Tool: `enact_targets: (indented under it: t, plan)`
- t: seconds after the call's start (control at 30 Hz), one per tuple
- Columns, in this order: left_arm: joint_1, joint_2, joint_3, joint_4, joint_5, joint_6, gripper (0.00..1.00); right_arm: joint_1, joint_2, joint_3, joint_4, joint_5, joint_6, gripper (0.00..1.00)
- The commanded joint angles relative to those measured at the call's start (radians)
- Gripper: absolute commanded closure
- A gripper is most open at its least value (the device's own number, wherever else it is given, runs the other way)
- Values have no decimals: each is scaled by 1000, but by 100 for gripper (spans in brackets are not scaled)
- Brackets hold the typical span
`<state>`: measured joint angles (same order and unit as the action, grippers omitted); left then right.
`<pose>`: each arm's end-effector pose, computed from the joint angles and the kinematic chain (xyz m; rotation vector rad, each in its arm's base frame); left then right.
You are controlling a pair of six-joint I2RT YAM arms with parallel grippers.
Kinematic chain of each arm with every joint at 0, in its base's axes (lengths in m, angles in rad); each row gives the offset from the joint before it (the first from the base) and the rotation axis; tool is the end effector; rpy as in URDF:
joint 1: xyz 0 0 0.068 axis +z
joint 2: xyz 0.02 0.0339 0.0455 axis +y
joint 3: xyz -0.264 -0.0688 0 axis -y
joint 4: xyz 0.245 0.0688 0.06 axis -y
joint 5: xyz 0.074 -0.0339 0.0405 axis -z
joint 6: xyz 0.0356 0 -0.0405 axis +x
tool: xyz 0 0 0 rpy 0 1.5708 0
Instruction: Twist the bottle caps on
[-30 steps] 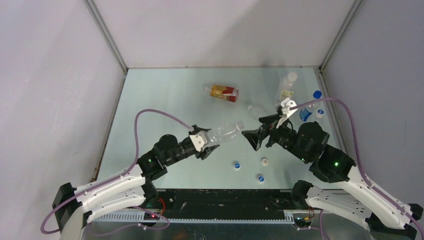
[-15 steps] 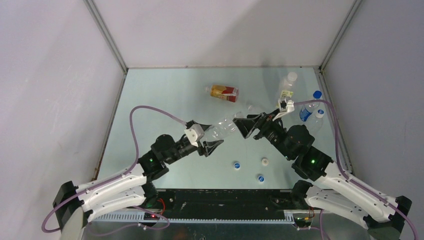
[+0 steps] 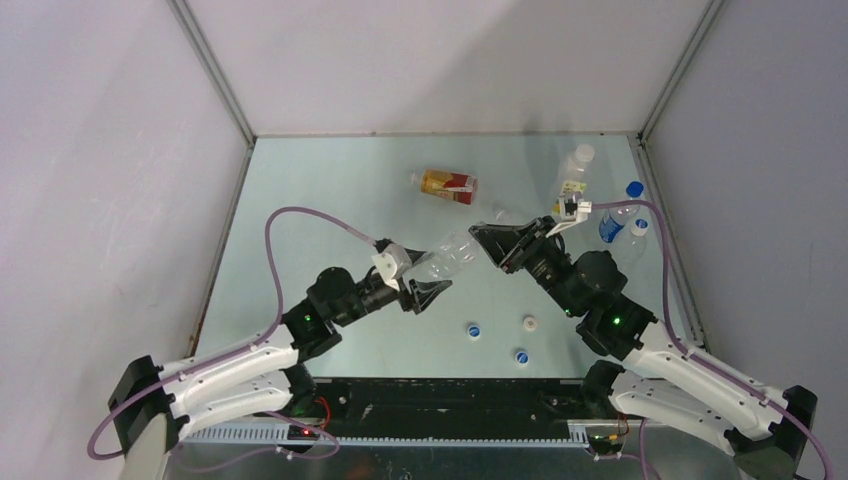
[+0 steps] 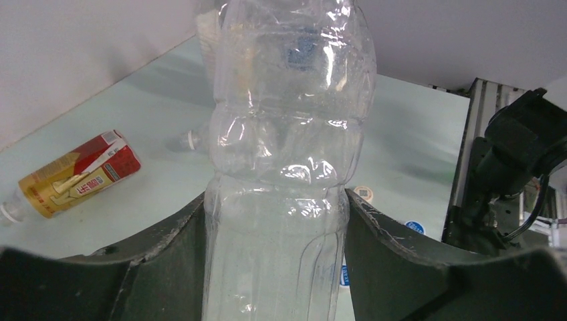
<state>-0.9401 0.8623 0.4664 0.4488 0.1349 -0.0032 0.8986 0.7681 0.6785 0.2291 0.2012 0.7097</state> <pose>0.1179 -0.1696 0.2806 0.8119 1.3558 -0.8500 0.1222 0.1421 0.3499 0.0326 1.5433 1.1629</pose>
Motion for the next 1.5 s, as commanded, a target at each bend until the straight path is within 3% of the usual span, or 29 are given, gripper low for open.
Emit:
enact_targets:
  t: [0.0,0.07,0.23,0.33,0.57,0.77,0.93,1.07,1.27,1.47]
  plan:
    - [-6,8,25,53,31,-19,57,-8,8,-2,39,-15,-5,93]
    - [-6,11,44,29,43,-16,51,-11,8,-2,32,-25,-18,100]
    - [-6,21,105,-79,61,-15,23,-22,-3,-1,12,-56,-52,100]
    - [-6,39,138,-119,76,-19,16,-29,-4,5,3,-91,-65,100]
    - [-6,97,206,-185,104,-19,16,-30,7,28,-10,-137,-99,100]
    - [-6,123,225,-217,104,-11,28,-30,12,39,-20,-159,-108,100]
    - [-6,114,225,-234,89,-8,45,-32,18,63,-51,-173,-114,98]
    - [-6,95,209,-231,51,-1,51,-33,15,98,-127,-170,-128,77]
    - [-6,74,197,-252,-74,20,57,-48,-2,157,-311,-142,-154,27]
    - [12,64,189,-287,-262,49,59,-88,-10,226,-577,-64,-169,12]
